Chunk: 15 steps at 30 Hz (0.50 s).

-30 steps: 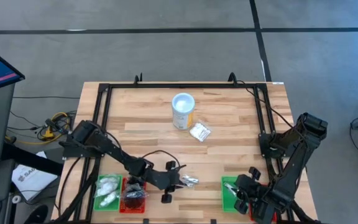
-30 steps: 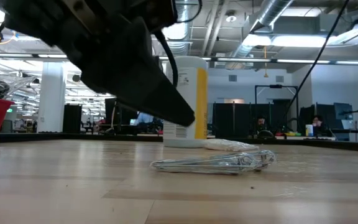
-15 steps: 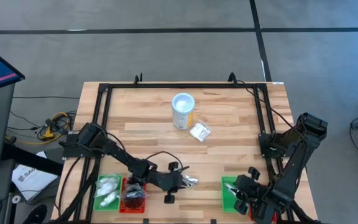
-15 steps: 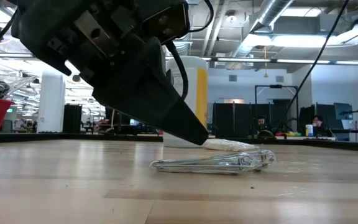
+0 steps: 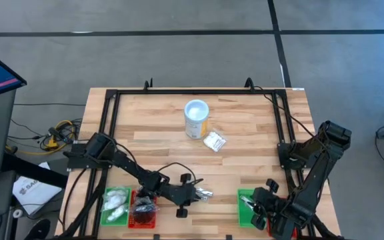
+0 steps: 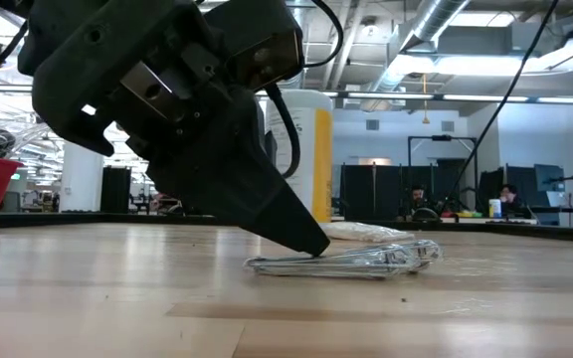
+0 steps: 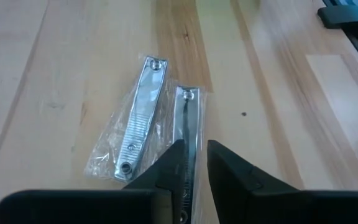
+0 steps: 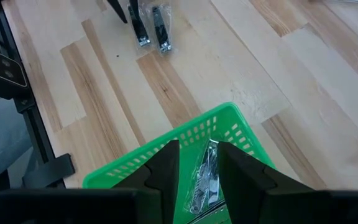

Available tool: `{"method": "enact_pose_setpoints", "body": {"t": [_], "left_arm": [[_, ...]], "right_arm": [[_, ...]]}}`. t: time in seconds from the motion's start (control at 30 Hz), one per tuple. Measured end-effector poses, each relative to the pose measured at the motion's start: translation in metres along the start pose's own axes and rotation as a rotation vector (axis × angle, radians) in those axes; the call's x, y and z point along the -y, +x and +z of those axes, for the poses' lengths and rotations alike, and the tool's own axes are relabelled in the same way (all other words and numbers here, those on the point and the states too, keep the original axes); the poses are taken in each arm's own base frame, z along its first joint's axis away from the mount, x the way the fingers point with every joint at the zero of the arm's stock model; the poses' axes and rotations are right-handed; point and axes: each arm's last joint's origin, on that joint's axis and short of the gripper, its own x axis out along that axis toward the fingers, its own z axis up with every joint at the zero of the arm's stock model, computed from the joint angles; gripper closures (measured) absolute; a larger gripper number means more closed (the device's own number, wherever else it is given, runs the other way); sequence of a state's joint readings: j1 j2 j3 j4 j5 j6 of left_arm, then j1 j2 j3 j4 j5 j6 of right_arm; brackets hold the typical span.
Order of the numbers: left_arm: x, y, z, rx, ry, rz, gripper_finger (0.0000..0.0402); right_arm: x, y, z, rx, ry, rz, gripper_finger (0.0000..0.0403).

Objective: Pick & Place Travel size toiletries
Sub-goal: Put the nail cutter into the right green bin

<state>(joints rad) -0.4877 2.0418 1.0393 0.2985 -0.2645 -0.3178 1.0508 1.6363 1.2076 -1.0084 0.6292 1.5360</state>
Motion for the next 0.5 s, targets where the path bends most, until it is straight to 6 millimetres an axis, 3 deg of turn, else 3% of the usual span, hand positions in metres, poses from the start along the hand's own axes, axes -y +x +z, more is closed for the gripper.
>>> {"method": "enact_pose_setpoints", "body": {"t": [0.23,0.5], "left_arm": [[0.0002,-0.0001,-0.0003,-0.003,0.031,0.001,0.0343],[0.0002,-0.0002,-0.0003,-0.003,0.027,0.001,0.0302]], "right_arm": [[0.0000,0.0000,0.0000,0.000,-0.001,0.000,0.0303],[0.0000,0.0000,0.0000,0.000,-0.001,0.000,0.0303]]}}
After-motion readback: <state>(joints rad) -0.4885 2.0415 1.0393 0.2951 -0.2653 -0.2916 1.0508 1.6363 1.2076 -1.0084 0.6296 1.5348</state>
